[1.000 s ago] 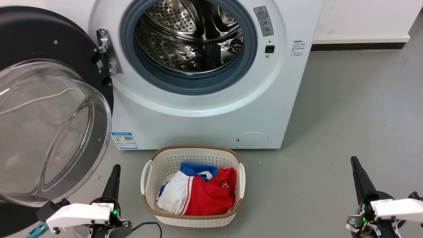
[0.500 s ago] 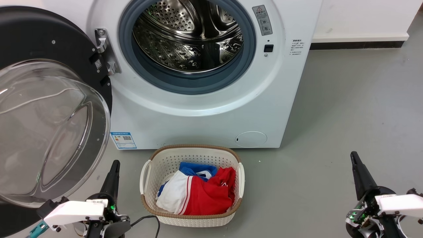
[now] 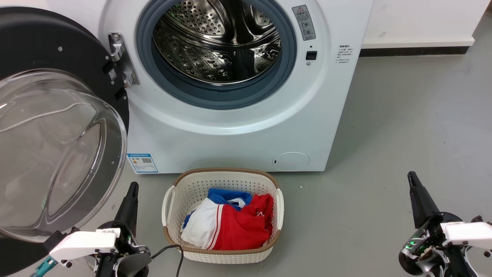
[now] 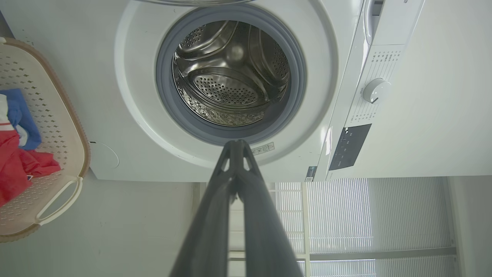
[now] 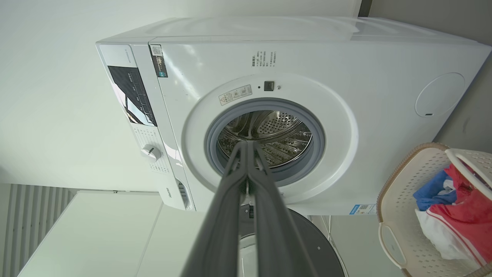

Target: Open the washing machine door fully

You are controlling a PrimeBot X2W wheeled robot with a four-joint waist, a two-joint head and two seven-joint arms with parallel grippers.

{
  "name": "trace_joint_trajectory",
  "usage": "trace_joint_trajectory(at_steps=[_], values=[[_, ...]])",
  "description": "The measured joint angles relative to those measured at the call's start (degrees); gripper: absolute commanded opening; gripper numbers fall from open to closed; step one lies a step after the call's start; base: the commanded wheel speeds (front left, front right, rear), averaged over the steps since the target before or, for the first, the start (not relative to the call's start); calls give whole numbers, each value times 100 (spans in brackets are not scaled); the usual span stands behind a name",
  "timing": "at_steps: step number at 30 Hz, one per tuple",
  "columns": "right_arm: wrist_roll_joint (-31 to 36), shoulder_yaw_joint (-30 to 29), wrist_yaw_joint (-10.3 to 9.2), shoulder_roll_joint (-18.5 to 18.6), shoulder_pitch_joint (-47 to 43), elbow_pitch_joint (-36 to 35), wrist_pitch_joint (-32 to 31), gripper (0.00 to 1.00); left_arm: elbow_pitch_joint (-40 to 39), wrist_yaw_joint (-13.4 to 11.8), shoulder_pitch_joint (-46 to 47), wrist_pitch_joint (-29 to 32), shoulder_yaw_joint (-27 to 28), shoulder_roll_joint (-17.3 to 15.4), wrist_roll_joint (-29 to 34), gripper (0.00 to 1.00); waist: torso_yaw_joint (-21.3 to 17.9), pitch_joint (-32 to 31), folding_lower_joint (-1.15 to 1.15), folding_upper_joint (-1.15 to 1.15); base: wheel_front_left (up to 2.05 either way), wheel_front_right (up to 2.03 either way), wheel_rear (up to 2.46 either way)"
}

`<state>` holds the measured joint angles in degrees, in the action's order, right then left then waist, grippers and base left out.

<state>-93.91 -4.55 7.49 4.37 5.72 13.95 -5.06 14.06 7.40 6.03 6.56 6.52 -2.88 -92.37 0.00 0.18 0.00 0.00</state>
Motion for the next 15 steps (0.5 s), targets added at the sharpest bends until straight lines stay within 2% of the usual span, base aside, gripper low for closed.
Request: trace_joint_trajectory(at_steps=[15], values=[[11, -33, -1, -20, 1, 3, -10, 0, 1, 0, 2, 0, 0, 0, 0, 0, 0, 0, 0, 0, 0, 0, 0]])
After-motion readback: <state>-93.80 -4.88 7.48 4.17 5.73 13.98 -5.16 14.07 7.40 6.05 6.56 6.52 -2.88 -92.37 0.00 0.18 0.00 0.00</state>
